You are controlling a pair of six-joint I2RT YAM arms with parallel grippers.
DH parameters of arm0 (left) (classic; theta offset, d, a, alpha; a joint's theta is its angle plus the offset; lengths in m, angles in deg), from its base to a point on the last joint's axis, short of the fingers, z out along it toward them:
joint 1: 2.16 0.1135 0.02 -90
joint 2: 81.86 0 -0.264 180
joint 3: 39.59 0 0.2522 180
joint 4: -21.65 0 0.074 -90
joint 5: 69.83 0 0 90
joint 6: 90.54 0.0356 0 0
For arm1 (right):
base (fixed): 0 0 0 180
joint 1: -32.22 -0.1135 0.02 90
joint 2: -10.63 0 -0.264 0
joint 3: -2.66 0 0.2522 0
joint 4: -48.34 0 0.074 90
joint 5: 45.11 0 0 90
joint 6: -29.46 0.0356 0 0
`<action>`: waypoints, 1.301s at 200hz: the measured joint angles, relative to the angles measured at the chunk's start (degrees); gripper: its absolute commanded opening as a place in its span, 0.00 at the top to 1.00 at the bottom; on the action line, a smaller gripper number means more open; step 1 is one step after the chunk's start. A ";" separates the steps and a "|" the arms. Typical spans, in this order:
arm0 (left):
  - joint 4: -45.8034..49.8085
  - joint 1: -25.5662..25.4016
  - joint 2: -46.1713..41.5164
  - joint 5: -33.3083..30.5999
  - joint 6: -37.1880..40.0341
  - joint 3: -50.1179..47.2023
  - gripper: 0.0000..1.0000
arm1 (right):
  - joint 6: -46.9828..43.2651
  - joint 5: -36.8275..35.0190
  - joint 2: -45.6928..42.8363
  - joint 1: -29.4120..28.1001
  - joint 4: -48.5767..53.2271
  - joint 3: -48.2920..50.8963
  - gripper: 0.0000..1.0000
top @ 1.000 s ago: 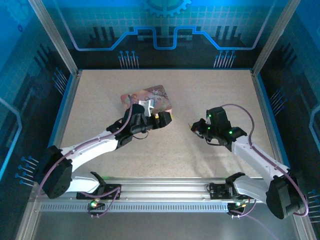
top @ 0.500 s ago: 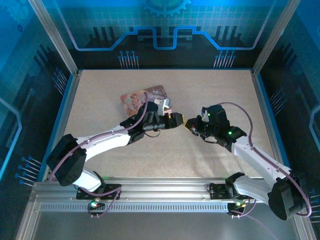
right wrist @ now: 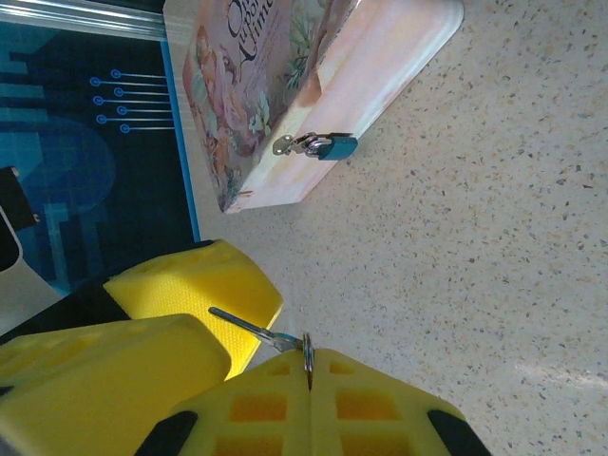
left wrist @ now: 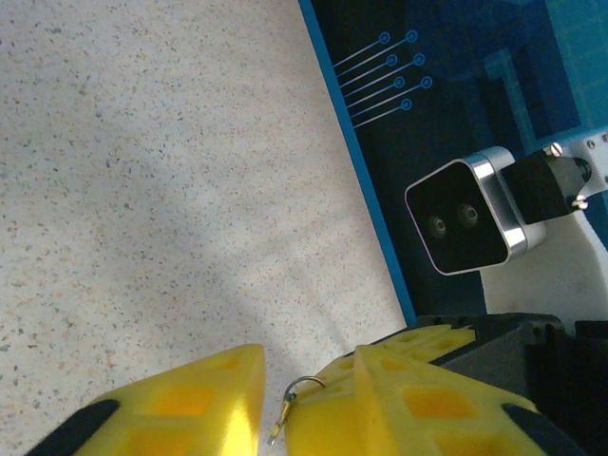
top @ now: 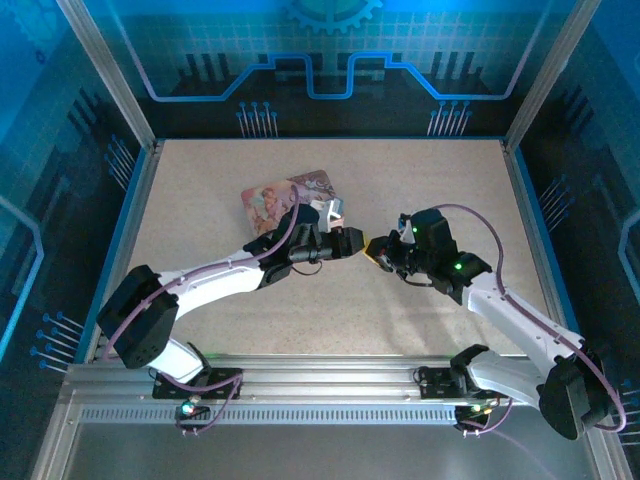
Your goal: Unlock the padlock with the key
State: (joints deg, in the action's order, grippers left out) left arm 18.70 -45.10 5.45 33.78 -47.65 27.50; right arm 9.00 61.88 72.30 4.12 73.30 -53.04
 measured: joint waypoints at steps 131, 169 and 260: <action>3.37 0.02 -3.69 -2.01 2.91 0.17 1.00 | -6.08 2.19 -2.14 -0.04 -2.89 0.39 0.85; 7.45 1.03 -6.93 -1.99 6.51 1.68 1.00 | -11.17 6.14 -5.31 2.51 -7.93 3.96 0.76; 22.67 3.41 -13.44 3.89 20.79 13.92 1.00 | -18.43 23.96 -7.85 12.13 -30.56 6.80 0.65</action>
State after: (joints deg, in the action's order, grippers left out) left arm 41.37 -41.69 -8.00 37.67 -26.87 41.42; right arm -9.43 85.84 64.46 16.25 42.75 -46.24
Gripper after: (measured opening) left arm 0.057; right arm 0.337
